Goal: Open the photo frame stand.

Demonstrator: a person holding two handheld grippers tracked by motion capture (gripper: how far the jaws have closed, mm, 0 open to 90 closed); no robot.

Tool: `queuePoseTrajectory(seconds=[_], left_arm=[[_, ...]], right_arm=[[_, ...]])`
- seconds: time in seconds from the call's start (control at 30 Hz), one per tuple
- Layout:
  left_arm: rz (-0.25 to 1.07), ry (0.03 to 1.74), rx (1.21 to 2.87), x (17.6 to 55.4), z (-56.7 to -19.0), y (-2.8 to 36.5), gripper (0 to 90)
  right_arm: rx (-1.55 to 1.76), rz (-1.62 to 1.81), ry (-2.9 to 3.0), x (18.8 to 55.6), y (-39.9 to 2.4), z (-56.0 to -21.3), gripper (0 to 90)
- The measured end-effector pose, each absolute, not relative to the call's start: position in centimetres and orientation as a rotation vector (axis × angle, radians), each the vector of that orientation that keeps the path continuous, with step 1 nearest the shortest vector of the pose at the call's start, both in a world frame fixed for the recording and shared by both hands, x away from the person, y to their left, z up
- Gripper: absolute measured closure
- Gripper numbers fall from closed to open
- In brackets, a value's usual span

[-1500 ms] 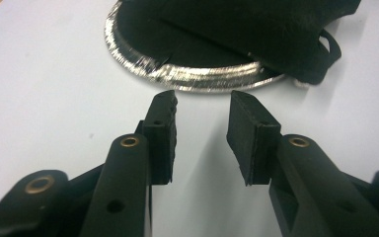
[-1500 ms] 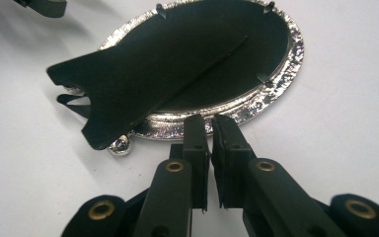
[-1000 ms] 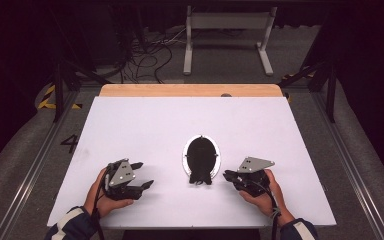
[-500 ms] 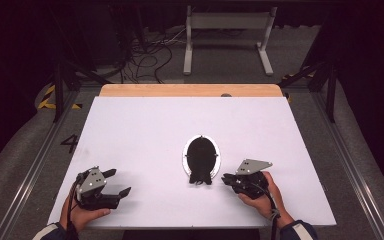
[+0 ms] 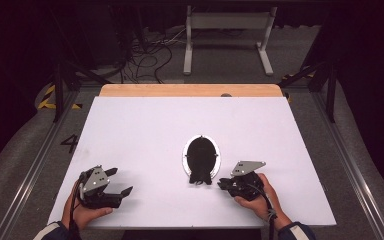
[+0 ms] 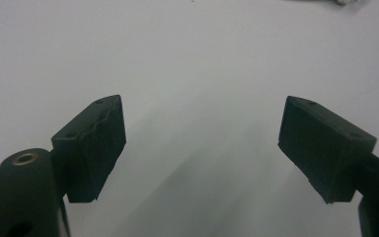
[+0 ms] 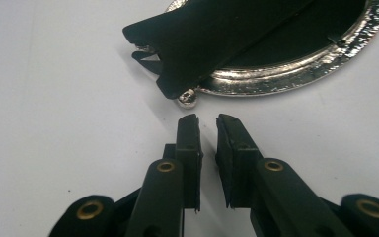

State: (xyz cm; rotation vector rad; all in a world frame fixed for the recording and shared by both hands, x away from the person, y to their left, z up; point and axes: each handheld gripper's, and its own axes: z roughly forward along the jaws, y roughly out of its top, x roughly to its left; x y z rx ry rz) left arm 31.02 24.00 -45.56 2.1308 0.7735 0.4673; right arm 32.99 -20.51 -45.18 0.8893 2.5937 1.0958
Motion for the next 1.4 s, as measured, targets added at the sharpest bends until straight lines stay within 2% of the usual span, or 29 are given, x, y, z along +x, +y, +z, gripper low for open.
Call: queuePoseTrajectory(seconds=[0.8,0.9,1.17,1.4], left_arm=[[0.458,0.757,2.180,31.3,-46.1,23.3,18.2],[0.460,0.758,2.184,31.3,-46.1,23.2,18.2],[0.452,0.738,2.201,31.4,-46.2,22.7,18.2],[0.448,0.729,2.204,31.3,-46.2,22.6,17.9]], right_arm=[[0.902,1.045,2.669,33.7,-17.9,-45.0,72.7],[0.992,1.132,2.658,34.1,-18.3,-45.2,68.2],[1.290,1.393,2.598,35.2,-19.3,-46.0,63.4],[1.562,1.622,2.482,36.2,-20.4,-46.7,64.9]])
